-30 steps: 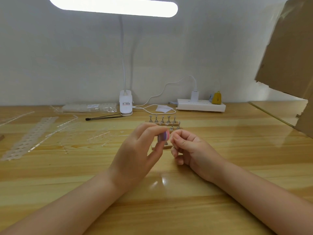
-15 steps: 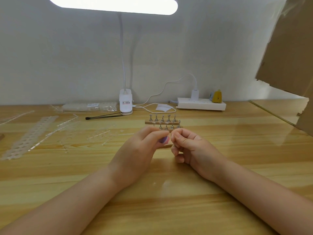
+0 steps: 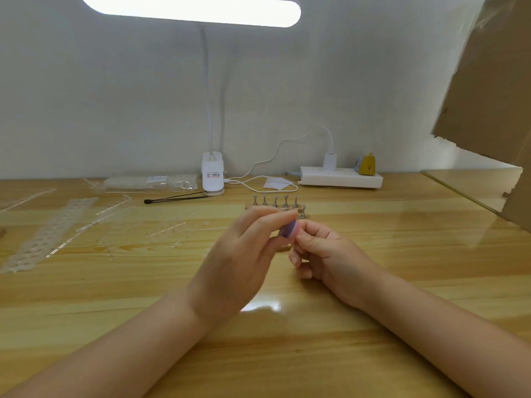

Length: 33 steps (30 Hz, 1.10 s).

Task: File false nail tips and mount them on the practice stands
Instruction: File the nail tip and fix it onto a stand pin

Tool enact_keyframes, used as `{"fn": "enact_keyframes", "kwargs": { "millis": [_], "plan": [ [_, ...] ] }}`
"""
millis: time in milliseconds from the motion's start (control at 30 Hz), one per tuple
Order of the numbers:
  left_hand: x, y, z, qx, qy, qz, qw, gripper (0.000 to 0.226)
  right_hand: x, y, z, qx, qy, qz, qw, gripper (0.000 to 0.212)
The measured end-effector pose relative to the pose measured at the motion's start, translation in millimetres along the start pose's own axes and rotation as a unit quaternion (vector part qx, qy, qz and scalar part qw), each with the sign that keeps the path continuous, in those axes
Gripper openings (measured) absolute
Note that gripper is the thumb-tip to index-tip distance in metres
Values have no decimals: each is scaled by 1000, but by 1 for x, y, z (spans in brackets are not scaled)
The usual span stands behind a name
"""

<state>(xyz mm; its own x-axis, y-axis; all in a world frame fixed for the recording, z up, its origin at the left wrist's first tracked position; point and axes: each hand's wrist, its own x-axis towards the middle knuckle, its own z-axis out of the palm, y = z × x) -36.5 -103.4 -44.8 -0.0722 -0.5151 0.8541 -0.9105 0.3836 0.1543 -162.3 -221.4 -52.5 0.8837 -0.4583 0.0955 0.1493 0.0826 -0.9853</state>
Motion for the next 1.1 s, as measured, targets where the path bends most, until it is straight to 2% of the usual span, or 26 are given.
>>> {"fn": "enact_keyframes", "kwargs": {
  "millis": [100, 200, 267, 333, 400, 467, 567, 667, 767, 867, 933, 1033, 1100],
  "plan": [
    [-5, -4, -3, 24, -55, -17, 998, 25, 1, -1, 0, 13, -1, 2, 1000, 14],
    [-5, -6, -7, 31, -18, -31, 999, 25, 2, 1, 0, 13, 3, 3, 1000, 17],
    [0, -1, -3, 10, 1, -6, 1000, 27, 2, 2, -1, 5, 3, 0, 1000, 15],
    [-1, 2, 1, 16, -32, 16, 999, 26, 2, 1, -1, 7, 0, 1, 1000, 14],
    [-5, -2, -2, 43, -61, 3, 997, 26, 1, 0, -1, 20, 0, 4, 1000, 16],
    [-7, -6, -5, 60, -51, -19, 997, 25, 1, -1, 0, 20, 4, 7, 1000, 18],
    [-3, 0, -1, 28, -16, 0, 999, 26, 0, 0, 0, 5, 4, 3, 1000, 14],
    [-6, -1, 2, 48, -64, 12, 997, 24, 0, -1, -1, 6, 4, 7, 1000, 15],
    [-10, -12, -3, 101, -75, -25, 992, 24, 0, -3, 0, 22, 9, 10, 1000, 17],
    [-5, -8, 1, 82, -27, 18, 996, 26, 0, -1, -1, 7, 7, 8, 1000, 14],
    [-7, -5, 7, 101, -46, 53, 992, 32, 0, 0, -2, 2, 4, 7, 1000, 12],
    [-11, -13, 2, 160, -78, 1, 984, 30, 1, -1, -2, 29, 6, 15, 999, 15],
    [-9, -15, -4, 163, -59, -25, 985, 21, 2, -1, -1, 34, 7, 19, 999, 16]
  ]
}}
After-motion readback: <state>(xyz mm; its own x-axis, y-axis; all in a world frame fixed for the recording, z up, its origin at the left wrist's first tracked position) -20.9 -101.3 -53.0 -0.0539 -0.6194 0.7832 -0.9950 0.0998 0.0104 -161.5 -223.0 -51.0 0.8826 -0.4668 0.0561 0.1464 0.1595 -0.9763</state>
